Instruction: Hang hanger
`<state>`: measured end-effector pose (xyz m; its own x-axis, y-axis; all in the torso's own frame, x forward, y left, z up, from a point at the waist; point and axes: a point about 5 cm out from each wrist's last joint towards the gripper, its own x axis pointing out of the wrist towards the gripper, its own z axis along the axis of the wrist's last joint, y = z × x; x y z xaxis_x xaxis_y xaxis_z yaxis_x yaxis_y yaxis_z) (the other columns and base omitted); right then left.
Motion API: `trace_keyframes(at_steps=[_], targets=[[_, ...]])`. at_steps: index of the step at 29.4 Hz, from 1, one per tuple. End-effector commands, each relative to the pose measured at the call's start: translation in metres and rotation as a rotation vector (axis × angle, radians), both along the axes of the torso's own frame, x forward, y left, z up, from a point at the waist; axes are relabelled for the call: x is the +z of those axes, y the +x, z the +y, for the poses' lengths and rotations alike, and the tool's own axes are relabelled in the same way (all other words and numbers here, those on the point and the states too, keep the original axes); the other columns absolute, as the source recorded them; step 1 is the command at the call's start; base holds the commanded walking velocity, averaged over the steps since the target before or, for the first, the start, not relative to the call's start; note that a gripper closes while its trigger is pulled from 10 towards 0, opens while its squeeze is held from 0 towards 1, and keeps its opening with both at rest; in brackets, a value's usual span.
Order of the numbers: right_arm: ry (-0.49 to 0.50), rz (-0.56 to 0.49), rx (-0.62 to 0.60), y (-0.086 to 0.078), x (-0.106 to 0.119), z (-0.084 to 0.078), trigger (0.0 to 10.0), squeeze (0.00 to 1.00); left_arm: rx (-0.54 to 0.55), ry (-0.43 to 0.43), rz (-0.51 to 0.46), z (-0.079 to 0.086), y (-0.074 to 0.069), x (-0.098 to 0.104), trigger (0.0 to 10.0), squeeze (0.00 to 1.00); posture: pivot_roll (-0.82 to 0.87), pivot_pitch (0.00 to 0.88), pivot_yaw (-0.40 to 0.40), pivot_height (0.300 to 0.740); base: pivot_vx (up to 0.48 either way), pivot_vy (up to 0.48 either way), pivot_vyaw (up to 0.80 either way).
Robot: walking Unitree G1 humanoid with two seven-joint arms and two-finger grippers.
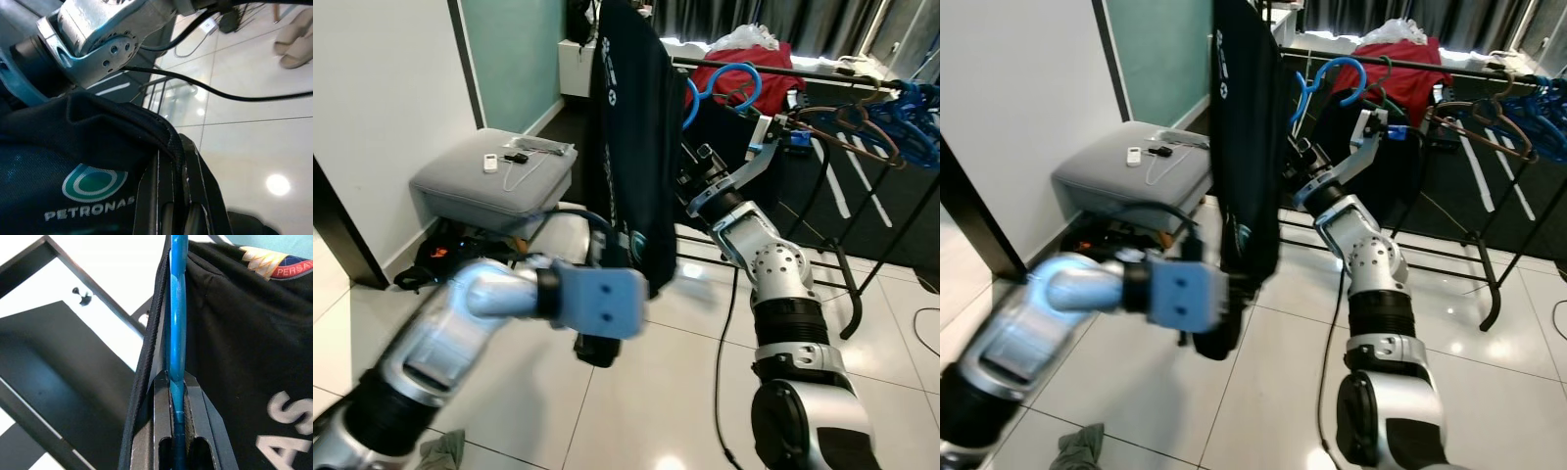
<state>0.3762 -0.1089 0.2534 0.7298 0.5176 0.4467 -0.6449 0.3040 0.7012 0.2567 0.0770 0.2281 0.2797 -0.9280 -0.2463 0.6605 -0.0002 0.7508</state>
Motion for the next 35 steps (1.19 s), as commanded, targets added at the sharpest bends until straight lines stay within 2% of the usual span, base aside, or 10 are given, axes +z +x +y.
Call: trace_keyframes(at_steps=[1, 4, 8, 16, 23, 24, 26, 28, 31, 35], targets=[[0.042, -0.087, -0.020, -0.002, 0.026, -0.005, 10.0, 0.00, -0.039, 0.040, 0.046, -0.006, -0.006, -0.013, 10.0, 0.00, 0.03, 0.000, -0.059, 0.740, 0.000, 0.000, 0.00], [0.028, -0.006, 0.012, -0.005, 0.027, 0.024, 10.0, 0.00, -0.018, -0.030, 0.055, -0.024, -0.007, -0.018, 10.0, 0.00, 0.01, 0.000, -0.043, 0.740, 0.000, 0.000, 0.00], [0.028, -0.006, 0.012, -0.005, 0.027, 0.024, 10.0, 0.00, -0.018, -0.030, 0.055, -0.024, -0.007, -0.018, 10.0, 0.00, 0.01, 0.000, -0.043, 0.740, 0.000, 0.000, 0.00], [-0.071, 0.035, 0.078, -0.015, 0.024, 0.055, 10.0, 0.00, 0.014, -0.082, 0.036, -0.035, -0.004, -0.017, 10.0, 0.00, 0.01, 0.000, -0.043, 0.740, 0.000, 0.000, 0.00], [-0.058, 0.020, 0.153, -0.023, 0.030, 0.062, 10.0, 0.00, 0.203, -0.136, -0.084, -0.011, 0.023, 0.003, 10.0, 0.00, 0.01, 0.000, -0.041, 0.740, 0.000, 0.000, 0.00], [-0.184, -0.063, 0.182, -0.031, 0.027, 0.066, 10.0, 0.00, 0.282, -0.152, -0.136, 0.004, 0.032, 0.014, 10.0, 0.00, 0.00, 0.000, -0.041, 0.740, 0.000, 0.000, 0.00], [-0.184, -0.063, 0.182, -0.031, 0.027, 0.066, 10.0, 0.00, 0.282, -0.152, -0.136, 0.004, 0.032, 0.014, 10.0, 0.00, 0.00, 0.000, -0.041, 0.740, 0.000, 0.000, 0.00], [-0.356, -0.138, 0.188, -0.039, 0.017, 0.068, 10.0, 0.00, 0.394, -0.175, -0.214, 0.032, 0.044, 0.034, 10.0, 0.00, 0.01, 0.000, -0.044, 0.740, 0.000, 0.000, 0.00], [-0.345, -0.116, 0.099, -0.030, 0.018, 0.058, 10.0, 0.00, 0.459, -0.197, -0.258, 0.052, 0.047, 0.049, 10.0, 0.00, 0.01, 0.000, -0.045, 0.740, 0.000, 0.000, 0.00], [-0.345, -0.116, 0.099, -0.030, 0.018, 0.058, 10.0, 0.00, 0.459, -0.197, -0.258, 0.052, 0.047, 0.049, 10.0, 0.00, 0.01, 0.000, -0.045, 0.740, 0.000, 0.000, 0.00]])
